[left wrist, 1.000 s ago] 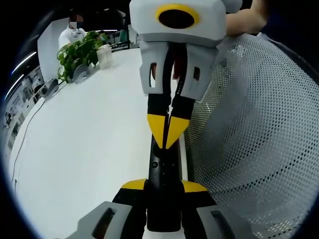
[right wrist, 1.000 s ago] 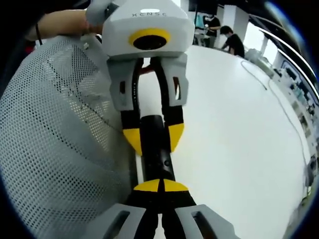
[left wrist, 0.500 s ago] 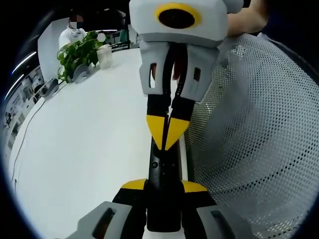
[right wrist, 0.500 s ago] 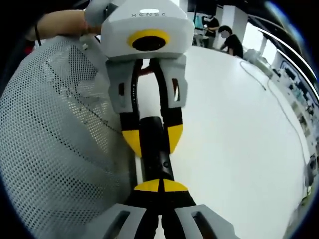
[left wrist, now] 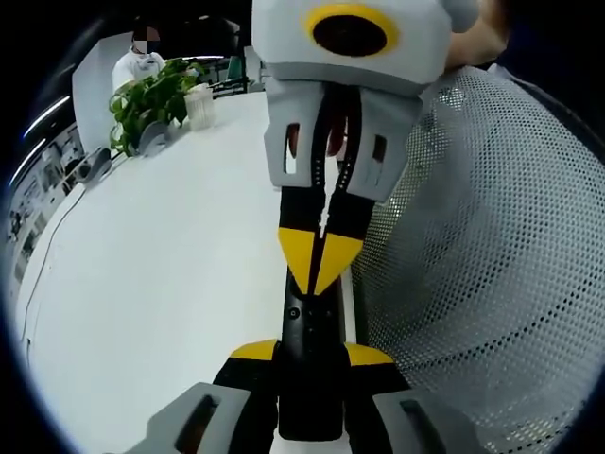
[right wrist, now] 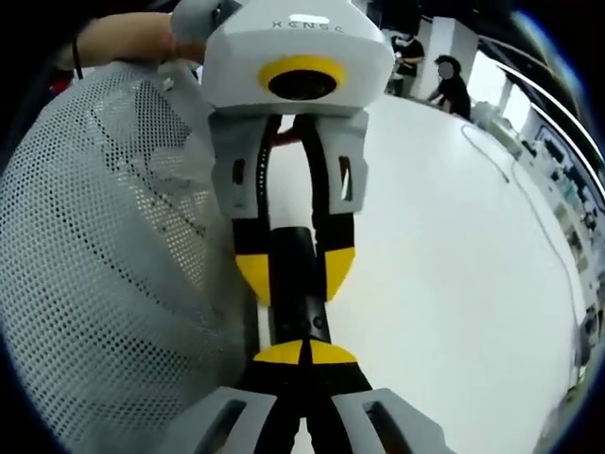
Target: Press the specified remote control buttons in sequence, fully releasing each button before pressing the next.
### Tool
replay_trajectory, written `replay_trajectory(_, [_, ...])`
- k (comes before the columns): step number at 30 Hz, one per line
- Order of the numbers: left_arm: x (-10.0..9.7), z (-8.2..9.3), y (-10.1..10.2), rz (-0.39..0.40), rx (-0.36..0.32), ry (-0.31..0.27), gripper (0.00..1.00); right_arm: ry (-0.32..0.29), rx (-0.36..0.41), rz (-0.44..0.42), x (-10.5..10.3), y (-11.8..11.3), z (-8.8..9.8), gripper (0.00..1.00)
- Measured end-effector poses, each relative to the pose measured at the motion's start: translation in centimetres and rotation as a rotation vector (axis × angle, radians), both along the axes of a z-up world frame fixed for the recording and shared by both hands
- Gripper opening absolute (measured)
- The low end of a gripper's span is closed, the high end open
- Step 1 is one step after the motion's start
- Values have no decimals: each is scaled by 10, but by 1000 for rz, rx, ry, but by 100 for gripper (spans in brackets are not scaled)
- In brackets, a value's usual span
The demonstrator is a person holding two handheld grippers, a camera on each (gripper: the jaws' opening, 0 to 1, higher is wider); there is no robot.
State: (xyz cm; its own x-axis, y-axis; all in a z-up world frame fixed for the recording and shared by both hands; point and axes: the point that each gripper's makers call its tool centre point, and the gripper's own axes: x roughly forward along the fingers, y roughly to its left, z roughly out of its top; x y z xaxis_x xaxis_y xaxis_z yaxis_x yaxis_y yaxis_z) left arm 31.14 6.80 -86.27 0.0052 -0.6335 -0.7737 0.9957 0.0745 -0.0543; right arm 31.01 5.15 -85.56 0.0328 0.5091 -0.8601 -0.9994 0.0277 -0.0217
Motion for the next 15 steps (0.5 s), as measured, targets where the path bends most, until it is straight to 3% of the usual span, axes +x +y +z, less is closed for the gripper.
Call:
replay_trajectory(7, [0, 0, 0, 13, -5, 12, 25, 17, 23, -22, 3, -1, 1, 0])
replay_trajectory(11, [0, 0, 0, 16, -7, 15, 25, -29, 18, 44, -3, 3, 2, 0])
replay_trajectory(14, [0, 1, 0, 18, -7, 19, 25, 14, 38, 87, -17, 10, 2, 0])
replay_trajectory(15, [0, 1, 0, 18, -7, 20, 25, -10, 34, 109, -16, 11, 2, 0])
